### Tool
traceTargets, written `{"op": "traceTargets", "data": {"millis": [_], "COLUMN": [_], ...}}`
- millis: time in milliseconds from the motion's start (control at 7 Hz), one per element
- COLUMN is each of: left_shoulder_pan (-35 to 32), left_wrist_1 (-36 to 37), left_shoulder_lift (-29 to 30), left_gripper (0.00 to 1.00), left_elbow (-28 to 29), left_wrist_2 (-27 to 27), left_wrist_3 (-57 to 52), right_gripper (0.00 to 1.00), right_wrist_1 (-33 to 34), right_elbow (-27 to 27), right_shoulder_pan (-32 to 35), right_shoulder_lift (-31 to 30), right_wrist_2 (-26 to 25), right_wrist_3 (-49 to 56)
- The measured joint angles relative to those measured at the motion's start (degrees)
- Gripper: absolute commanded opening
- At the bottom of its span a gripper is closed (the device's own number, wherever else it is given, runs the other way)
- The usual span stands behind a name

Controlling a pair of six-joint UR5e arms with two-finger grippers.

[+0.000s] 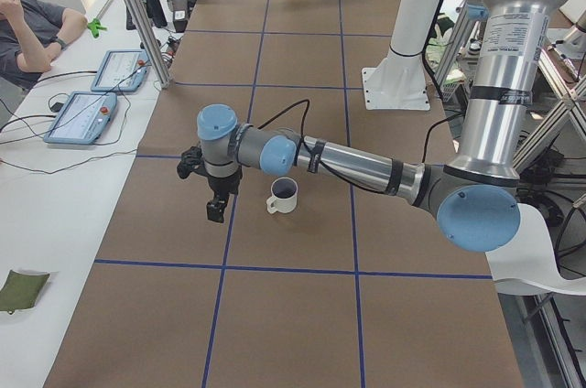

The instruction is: Left arm hands cup to right arm to dump lemon

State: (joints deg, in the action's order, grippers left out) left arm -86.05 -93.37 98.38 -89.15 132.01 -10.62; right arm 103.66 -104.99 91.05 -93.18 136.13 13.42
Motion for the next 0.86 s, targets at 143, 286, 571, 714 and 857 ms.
{"op": "traceTargets", "data": {"millis": [143, 286, 571, 714, 857], "left_shoulder_pan": [-2.61, -3.95, -4.74, -4.86, -4.89], "left_wrist_1": [-1.47, -4.18, -8.18, -8.49, -7.81], "left_shoulder_lift": [-0.06, -0.4, -1.28, -1.92, -2.78], "left_gripper": [1.0, 1.0, 1.0, 1.0, 1.0], "left_elbow": [4.2, 8.08, 9.85, 7.31, 4.44], "left_wrist_2": [0.27, 0.12, -0.18, -0.34, -0.4], "left_wrist_3": [-5.49, -7.73, -6.36, -2.5, 0.41], "right_gripper": [1.0, 1.0, 1.0, 1.0, 1.0], "right_wrist_1": [-3.67, -5.36, -6.29, -6.42, -6.47], "right_elbow": [1.22, 1.73, 1.95, 1.87, 1.89], "right_shoulder_pan": [0.46, 0.62, 0.69, 0.7, 0.7], "right_shoulder_lift": [-1.61, -2.38, -2.62, -2.48, -2.43], "right_wrist_2": [-0.05, -0.11, -0.33, -0.43, -1.04], "right_wrist_3": [-0.75, -1.76, -3.96, -5.75, -6.95]}}
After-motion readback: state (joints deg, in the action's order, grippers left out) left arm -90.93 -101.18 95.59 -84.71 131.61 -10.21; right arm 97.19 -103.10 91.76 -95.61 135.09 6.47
